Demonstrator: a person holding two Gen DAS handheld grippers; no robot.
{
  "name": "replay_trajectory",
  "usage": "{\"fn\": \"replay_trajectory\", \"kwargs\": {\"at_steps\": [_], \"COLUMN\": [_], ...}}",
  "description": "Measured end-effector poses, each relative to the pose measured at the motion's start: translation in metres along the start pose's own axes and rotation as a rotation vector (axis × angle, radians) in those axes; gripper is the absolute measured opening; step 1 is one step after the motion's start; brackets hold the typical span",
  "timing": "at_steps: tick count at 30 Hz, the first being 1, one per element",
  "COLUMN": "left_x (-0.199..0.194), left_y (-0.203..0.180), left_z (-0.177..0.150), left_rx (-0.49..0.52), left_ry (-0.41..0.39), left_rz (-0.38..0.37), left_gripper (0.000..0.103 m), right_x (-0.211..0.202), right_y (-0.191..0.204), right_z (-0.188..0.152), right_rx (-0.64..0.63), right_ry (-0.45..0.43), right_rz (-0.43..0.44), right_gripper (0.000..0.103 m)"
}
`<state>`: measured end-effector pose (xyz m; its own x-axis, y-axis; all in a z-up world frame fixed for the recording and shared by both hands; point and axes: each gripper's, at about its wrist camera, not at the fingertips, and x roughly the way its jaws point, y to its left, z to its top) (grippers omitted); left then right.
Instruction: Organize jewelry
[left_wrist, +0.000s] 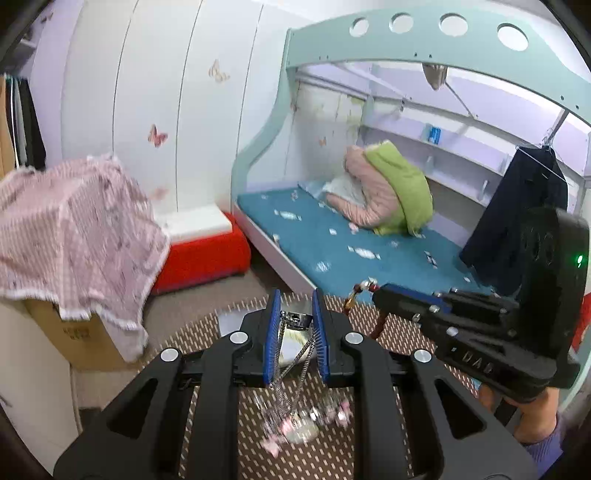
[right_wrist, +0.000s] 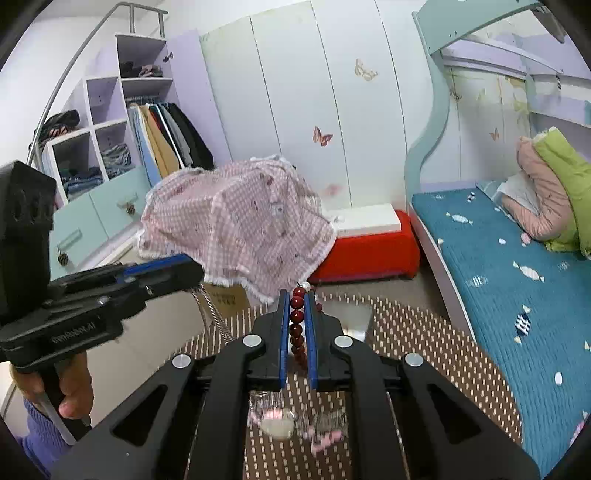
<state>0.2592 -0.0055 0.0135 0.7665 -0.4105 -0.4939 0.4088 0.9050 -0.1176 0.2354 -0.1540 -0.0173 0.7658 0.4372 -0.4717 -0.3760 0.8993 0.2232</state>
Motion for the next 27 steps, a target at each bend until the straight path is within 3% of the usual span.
{"fn": "replay_trajectory", "kwargs": {"at_steps": [5,10,22,27], "left_x": [0.000,0.018,0.127,0.148], "left_y": [0.005,0.011,0.030,0.037], "left_z": [0.036,0.048,-0.030,-0.054], "left_rx": [0.000,-0.007,-0.057,-0.054], "left_ry": [-0.047,-0.027,0.241,0.302], "left_rz": [-0.006,-0.009,0.019,0.038], "left_gripper": [0.017,0.017,0.018,0.019], "right_x": [0.015,0.037,0.094,0.107], "right_y": [-0.001,-0.009,-0.024,-0.027], "right_z": [0.016,0.015,-0.020,-0.034], "right_rx": [0.008,0.030,0.073,0.070], "right_ry": [-0.013,0.020,0.186,0.233], "right_rz": [-0.006,-0.004,-0.031,-0.036], "right_gripper": [0.007,0.007,0.007,0.007]}}
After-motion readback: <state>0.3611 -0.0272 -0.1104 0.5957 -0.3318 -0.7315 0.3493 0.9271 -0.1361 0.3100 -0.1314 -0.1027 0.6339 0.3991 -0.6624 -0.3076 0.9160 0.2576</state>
